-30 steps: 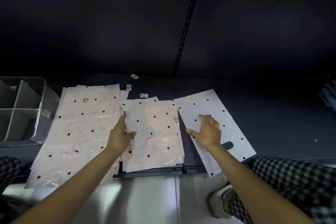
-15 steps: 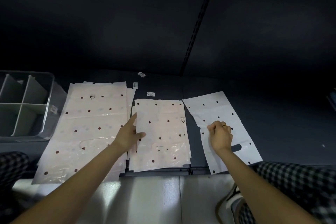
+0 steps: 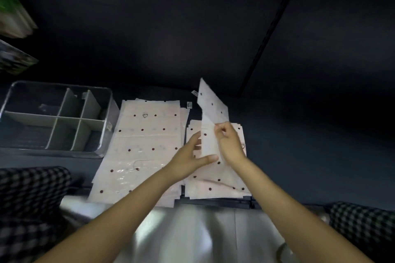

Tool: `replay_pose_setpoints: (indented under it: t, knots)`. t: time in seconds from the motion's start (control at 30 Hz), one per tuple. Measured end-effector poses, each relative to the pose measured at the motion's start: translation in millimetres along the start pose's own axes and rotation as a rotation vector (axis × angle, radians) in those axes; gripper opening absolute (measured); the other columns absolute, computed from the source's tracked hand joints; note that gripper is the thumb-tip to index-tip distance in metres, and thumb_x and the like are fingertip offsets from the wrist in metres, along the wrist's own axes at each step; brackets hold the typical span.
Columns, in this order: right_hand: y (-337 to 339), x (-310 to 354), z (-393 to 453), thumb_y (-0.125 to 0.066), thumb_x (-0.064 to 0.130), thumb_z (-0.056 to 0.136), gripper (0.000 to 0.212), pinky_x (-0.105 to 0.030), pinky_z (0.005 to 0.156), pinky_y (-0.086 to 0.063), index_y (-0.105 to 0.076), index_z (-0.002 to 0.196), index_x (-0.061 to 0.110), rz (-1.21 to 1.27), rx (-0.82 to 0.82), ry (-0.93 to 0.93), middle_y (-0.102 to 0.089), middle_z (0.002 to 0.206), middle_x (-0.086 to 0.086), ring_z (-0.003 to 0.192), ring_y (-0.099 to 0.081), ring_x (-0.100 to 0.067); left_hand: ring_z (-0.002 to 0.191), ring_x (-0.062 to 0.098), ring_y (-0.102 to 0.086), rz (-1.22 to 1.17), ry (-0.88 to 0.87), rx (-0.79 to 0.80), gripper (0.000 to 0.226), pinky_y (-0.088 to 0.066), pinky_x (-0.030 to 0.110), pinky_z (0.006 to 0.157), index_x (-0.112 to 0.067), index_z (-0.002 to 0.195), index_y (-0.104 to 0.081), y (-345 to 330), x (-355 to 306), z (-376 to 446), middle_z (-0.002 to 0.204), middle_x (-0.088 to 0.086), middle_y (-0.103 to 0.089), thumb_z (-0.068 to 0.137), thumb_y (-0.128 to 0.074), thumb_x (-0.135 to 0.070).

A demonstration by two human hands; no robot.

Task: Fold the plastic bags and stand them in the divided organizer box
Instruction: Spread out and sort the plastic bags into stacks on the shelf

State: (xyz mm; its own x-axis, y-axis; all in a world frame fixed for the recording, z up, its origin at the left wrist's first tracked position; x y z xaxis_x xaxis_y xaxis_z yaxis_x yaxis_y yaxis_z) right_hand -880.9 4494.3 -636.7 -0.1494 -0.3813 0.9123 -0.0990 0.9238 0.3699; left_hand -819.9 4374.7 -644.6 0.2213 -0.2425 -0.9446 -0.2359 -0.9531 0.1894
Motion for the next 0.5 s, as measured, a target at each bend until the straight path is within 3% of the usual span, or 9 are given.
replay_pose_setpoints:
  t: [0.1,0.2,0.27,0.4,0.5]
  knots:
    - [-59,20,-9,-0.044,0.023,0.098,0.012,-0.040,0.099,-0.041,-0.052,0.094,0.017,-0.091,0.113,0.029,-0.055,0.119,-0.006,0.115,-0.049,-0.022,0.110,0.011,-0.055,0.124,-0.035,-0.221,0.055,-0.040,0.008,0.081,-0.019,0.131,-0.044,40,1,-15,0.117,-0.010,-0.058,0.083,-0.070,-0.020]
    - [-100,31,-17,-0.045,0.022,0.097,0.012,-0.041,0.101,-0.039,-0.055,0.100,0.015,-0.187,0.212,0.064,-0.052,0.122,-0.005,0.118,-0.047,-0.024,0.115,0.023,-0.054,0.024,0.107,-0.396,0.053,-0.043,0.034,0.100,-0.011,0.132,-0.047,89,33,-33,0.124,0.003,-0.059,0.084,-0.067,-0.006]
    - [-115,29,-27,-0.045,0.024,0.097,0.017,-0.038,0.101,-0.038,-0.057,0.106,0.016,-0.271,0.242,0.096,-0.052,0.125,-0.003,0.119,-0.045,-0.023,0.117,0.029,-0.054,-0.052,0.217,-0.464,0.053,-0.042,0.045,0.102,-0.008,0.131,-0.047,118,59,-50,0.126,0.010,-0.059,0.082,-0.068,-0.004]
    - [-134,3,-58,-0.043,0.033,0.098,0.036,-0.026,0.107,-0.023,-0.049,0.131,0.021,-0.547,0.315,0.212,-0.039,0.145,0.003,0.135,-0.029,-0.018,0.118,0.032,-0.053,-0.107,0.324,-0.445,0.055,-0.043,0.045,0.101,-0.008,0.133,-0.043,155,96,-75,0.127,0.013,-0.056,0.084,-0.068,-0.007]
    - [-148,-27,-76,-0.037,0.042,0.098,0.048,-0.030,0.117,-0.007,-0.032,0.144,0.030,-0.796,0.409,0.181,-0.017,0.157,0.007,0.144,-0.009,-0.017,0.136,0.028,-0.033,-0.160,0.342,-0.337,0.076,-0.032,0.046,0.110,-0.017,0.148,-0.022,164,105,-78,0.146,0.009,-0.039,0.086,-0.067,-0.012]
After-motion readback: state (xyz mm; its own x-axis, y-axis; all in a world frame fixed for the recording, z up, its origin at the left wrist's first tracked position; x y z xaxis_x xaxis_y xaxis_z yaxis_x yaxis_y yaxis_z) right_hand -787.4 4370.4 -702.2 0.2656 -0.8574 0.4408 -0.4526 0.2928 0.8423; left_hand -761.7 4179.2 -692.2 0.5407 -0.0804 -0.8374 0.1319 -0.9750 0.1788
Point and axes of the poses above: each hand's wrist, its own z-axis towards the middle knuckle, its own y-axis out of the back of the hand, x = y × z, the point moved 7 cm from there along z, towards the middle knuckle
